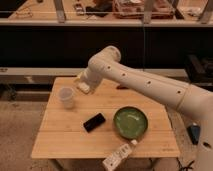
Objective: Pick up the ceramic cup
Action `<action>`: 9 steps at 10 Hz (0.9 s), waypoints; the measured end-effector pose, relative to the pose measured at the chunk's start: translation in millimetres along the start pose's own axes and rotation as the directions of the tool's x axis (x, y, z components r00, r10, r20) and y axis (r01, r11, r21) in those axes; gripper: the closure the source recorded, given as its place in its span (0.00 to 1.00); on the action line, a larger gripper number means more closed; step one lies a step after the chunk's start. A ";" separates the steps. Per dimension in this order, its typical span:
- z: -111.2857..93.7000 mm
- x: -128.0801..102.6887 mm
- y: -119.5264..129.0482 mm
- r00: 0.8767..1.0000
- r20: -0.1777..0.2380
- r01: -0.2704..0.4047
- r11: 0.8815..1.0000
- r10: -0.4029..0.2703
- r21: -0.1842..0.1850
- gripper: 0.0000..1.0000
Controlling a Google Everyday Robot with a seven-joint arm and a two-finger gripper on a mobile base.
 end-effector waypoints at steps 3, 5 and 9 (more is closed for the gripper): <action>42.6 -2.9 -13.5 0.999 0.011 -0.036 0.998 0.037 -0.055 0.35; 70.4 -8.9 -12.9 0.998 0.035 -0.048 0.994 0.051 -0.094 0.35; 115.8 -16.4 -18.4 0.994 0.085 -0.056 0.991 0.066 -0.121 0.35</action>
